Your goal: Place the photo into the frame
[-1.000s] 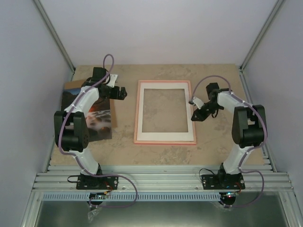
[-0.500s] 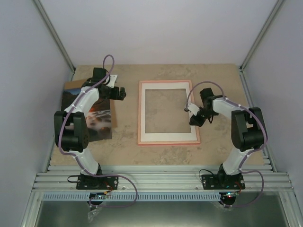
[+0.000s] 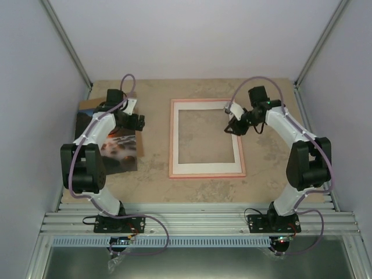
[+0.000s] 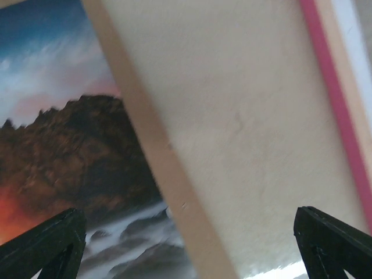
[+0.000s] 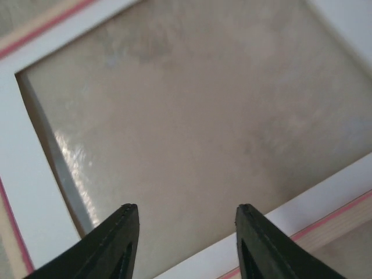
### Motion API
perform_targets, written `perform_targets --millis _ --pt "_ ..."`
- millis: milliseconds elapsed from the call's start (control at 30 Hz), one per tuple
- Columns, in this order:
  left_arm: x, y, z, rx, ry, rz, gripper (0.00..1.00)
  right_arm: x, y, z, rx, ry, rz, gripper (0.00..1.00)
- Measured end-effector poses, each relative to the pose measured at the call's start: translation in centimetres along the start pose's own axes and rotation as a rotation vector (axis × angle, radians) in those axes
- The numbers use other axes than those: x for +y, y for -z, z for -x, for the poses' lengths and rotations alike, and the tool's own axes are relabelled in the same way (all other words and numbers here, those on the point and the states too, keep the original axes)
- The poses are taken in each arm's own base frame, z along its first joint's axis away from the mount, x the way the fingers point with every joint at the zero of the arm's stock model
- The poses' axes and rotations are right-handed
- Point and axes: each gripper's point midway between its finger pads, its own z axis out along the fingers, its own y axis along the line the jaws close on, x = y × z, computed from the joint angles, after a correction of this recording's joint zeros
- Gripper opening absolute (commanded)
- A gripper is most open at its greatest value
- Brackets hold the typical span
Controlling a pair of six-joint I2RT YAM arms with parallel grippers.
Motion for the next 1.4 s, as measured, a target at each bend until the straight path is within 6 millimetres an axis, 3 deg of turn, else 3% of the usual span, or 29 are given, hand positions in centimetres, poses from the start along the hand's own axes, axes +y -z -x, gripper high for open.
perform_targets --millis 67,233,400,533,767,900,1167,1400 --pt "0.5 0.3 -1.6 0.025 -0.038 0.020 0.99 -0.7 1.2 2.2 -0.059 0.012 -0.017 0.60" --pt "0.7 3.1 -8.7 0.115 -0.253 0.083 0.99 -2.6 4.8 7.0 -0.210 0.015 -0.059 0.77" --pt "1.2 5.0 -13.2 0.178 -0.474 0.150 0.99 -4.3 8.1 11.7 -0.340 0.000 -0.062 0.96" --pt "1.1 5.5 -16.7 0.243 -0.624 0.145 0.99 -5.9 12.0 16.5 -0.483 -0.014 -0.050 0.98" --pt "1.5 5.7 -22.3 0.282 -0.850 0.200 0.99 -7.8 18.2 21.6 -0.718 -0.177 0.090 0.98" --pt "2.1 4.6 -23.6 0.261 -0.941 0.259 0.99 -8.3 20.2 23.0 -0.800 -0.284 0.195 0.98" --pt "3.8 3.7 -20.5 0.096 -1.045 0.481 0.95 -7.1 25.6 25.9 -0.928 -0.397 0.382 0.98" --pt "4.4 3.1 -19.4 0.029 -1.074 0.570 0.87 -6.0 33.1 27.6 -1.064 -0.357 0.444 0.98"
